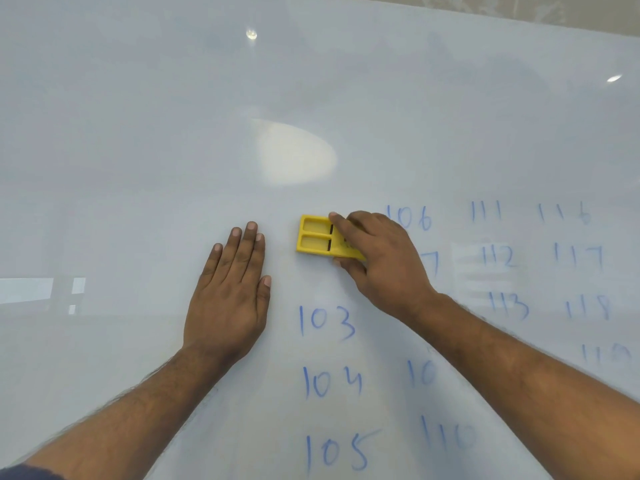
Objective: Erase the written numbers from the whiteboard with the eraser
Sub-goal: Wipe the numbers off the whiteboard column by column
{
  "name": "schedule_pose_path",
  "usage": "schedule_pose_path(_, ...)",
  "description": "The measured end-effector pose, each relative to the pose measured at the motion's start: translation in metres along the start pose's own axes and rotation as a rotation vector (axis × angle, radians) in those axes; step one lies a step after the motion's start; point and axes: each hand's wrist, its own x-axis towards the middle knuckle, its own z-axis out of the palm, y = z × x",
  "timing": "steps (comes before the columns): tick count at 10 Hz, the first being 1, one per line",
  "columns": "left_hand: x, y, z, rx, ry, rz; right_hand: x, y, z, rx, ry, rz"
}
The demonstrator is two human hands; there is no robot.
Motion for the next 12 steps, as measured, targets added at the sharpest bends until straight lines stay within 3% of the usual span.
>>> schedule_pose_path(5, -0.021, 0.0, 0.001, -0.004, -0.004, 0.005, -0.081, 0.002, 0.005, -0.007, -0.147, -0.188)
schedule_pose_path(8, -0.029, 0.001, 0.003, -0.02, -0.007, 0.003, -0.033, -0.017, 0.013, 0.088, -0.018, -0.031)
schedule_pose_path(12, -0.042, 0.003, 0.003, -0.011, 0.006, 0.013, -0.101, -0.013, 0.016, -0.011, -0.181, -0.286)
